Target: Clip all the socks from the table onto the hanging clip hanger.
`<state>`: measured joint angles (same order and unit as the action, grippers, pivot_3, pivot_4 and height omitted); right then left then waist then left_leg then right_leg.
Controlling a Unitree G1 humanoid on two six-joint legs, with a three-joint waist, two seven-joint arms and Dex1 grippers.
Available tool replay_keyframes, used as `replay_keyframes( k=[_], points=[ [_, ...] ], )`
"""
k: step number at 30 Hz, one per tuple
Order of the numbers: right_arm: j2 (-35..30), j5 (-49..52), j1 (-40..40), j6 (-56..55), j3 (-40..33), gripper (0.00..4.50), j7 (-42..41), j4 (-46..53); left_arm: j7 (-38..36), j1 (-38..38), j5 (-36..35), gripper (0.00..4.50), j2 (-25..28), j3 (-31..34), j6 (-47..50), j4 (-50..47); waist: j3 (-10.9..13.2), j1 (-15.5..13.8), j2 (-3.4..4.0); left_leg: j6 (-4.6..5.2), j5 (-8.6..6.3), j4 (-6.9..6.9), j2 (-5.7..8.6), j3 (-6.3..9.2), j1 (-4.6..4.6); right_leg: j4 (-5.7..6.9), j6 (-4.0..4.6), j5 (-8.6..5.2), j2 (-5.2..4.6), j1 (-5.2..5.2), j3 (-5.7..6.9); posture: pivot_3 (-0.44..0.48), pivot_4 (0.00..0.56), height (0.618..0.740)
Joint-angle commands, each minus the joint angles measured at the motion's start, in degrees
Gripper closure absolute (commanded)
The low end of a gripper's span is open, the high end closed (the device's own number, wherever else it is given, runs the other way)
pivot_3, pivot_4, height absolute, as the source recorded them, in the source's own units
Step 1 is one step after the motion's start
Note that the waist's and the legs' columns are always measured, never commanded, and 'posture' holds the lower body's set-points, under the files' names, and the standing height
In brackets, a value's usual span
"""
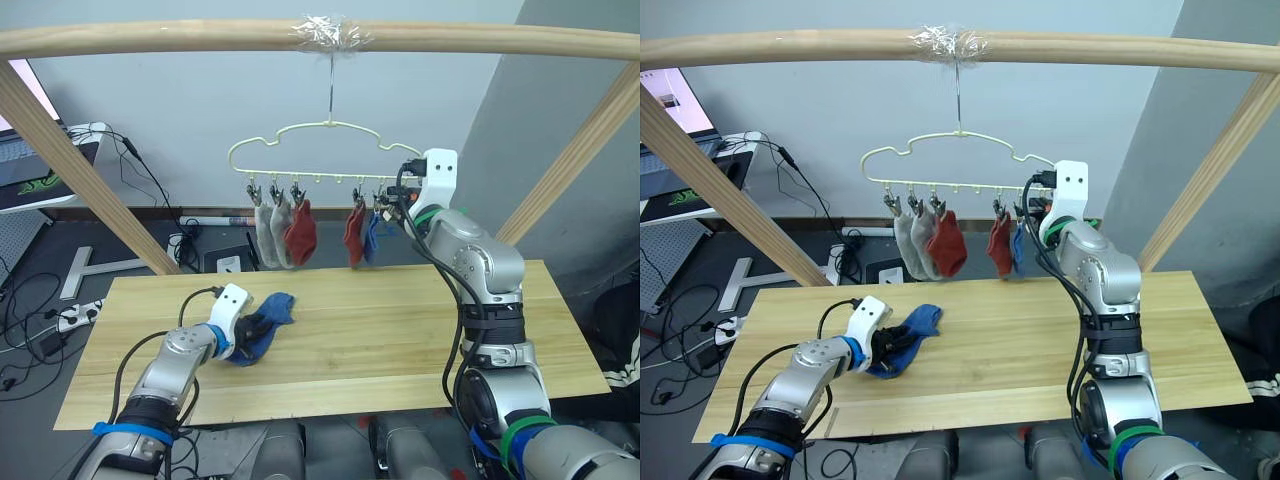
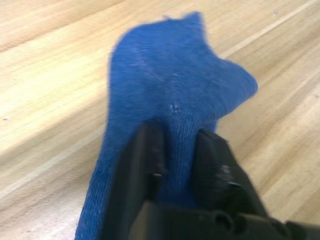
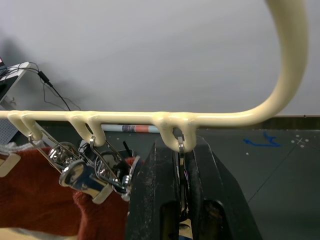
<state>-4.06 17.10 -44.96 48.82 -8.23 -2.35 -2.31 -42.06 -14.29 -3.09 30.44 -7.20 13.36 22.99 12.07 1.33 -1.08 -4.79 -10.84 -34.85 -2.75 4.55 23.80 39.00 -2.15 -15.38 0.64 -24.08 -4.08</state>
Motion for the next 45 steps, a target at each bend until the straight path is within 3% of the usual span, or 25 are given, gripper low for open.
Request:
replay_keyframes(
  k=[1,8,12,20,34,45],
  points=[
    [-0.6,1.8,-0.3,1.9,-2.0,4.50,-0.1,2.5,-1.9,1.0,-2.4,4.47,-1.8,0.5,0.5,-2.9,0.0,0.0,0.00,0.00,0.00,0.00,0.00,0.00,0.01,0.00,0.00,0.00,0.00,0.00,0.00,0.100,0.211,0.740],
    [0.6,12.6,-5.8,19.1,-15.3,4.50,3.5,2.8,-7.2,-0.1,-9.1,4.47,-6.1,0.9,-6.3,-20.7,0.1,-0.7,0.03,0.00,0.00,0.00,0.01,0.02,0.15,-0.05,0.16,0.10,-0.03,-0.04,0.02,0.085,0.207,0.740],
    [1.9,16.8,-10.7,30.1,-24.8,4.50,7.7,1.7,-3.1,-3.2,-10.0,4.47,-11.2,0.0,-4.5,-26.4,0.1,-0.8,0.11,0.00,0.00,0.00,0.01,0.01,0.12,-0.07,0.12,0.07,-0.02,-0.03,0.02,0.085,0.207,0.740],
    [4.8,16.6,-16.9,39.5,-34.8,4.50,12.5,2.2,3.2,-6.5,-7.0,4.47,-17.0,-3.6,-1.1,-27.6,0.1,-0.2,0.15,0.03,-0.02,0.02,0.02,0.01,0.15,-0.09,0.10,0.06,0.01,-0.04,0.02,0.054,0.205,0.740],
    [7.6,14.9,-17.6,43.7,-37.4,4.50,13.6,6.1,5.7,-10.5,-6.7,4.47,-21.3,-3.1,-3.2,-22.0,0.2,0.4,0.18,0.03,-0.02,0.02,0.03,0.02,0.20,-0.15,-0.04,-0.02,0.01,-0.05,0.02,0.037,0.209,0.740],
    [6.6,14.3,-17.6,43.7,-37.8,4.50,13.5,5.6,4.0,-9.7,-9.6,4.47,-20.1,-1.3,-2.7,-23.7,0.2,0.5,0.19,0.03,-0.02,0.04,0.03,0.02,0.20,-0.15,-0.05,-0.03,0.01,-0.06,0.03,0.035,0.208,0.740]
  ],
)
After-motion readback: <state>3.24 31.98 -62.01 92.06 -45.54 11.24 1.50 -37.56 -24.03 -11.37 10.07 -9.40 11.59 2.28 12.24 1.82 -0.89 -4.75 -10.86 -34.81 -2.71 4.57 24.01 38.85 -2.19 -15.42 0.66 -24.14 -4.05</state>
